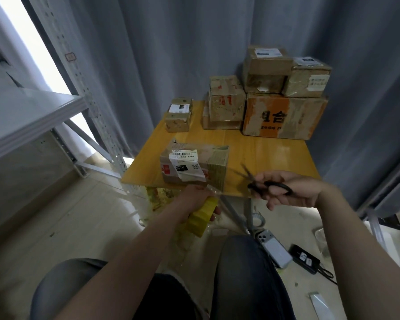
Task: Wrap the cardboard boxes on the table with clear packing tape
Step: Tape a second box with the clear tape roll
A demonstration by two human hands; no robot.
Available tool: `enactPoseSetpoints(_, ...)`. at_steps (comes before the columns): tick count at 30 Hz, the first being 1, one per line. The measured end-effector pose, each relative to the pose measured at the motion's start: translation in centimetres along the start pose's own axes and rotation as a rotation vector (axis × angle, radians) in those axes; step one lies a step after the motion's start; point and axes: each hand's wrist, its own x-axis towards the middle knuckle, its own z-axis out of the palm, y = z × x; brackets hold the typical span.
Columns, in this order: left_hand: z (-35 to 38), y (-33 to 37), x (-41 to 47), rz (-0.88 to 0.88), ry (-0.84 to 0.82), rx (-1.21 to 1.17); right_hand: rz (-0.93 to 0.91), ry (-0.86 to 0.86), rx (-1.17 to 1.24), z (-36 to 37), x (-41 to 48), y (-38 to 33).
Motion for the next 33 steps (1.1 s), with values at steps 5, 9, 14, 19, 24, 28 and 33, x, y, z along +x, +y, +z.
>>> enactPoseSetpoints(5,0.1,-0.1,0.0,-0.008,-0.01,0.015,0.002,0.883,-0.145,-1.1,2.7,0.6)
enactPoseSetpoints(9,-0.2,0.2,-0.2,-0.01,-0.02,0.007,0.183,1.026,-0.462,-2.9,4.8,1.9)
enactPoseSetpoints(14,-1.1,0.8,-1.1,0.008,-0.03,-0.025,-0.128,1.078,-0.716,1.2,6.0,0.3)
enactPoseSetpoints(19,-1.8,1.4,-2.3,0.048,-0.05,-0.089,-0.445,0.677,-0.883,6.9,8.7,-2.3)
enactPoseSetpoints(24,-2.9,1.8,-3.9,0.077,-0.051,-0.168,-0.579,0.556,-1.067,6.0,10.7,0.7)
enactPoseSetpoints(28,-4.1,1.9,-4.8,0.099,-0.058,-0.232,-0.499,0.475,-1.237,4.6,9.8,-0.1)
enactPoseSetpoints(33,-4.6,2.4,-5.7,0.156,-0.096,-0.28,-0.397,0.628,-1.341,4.5,8.4,-2.2)
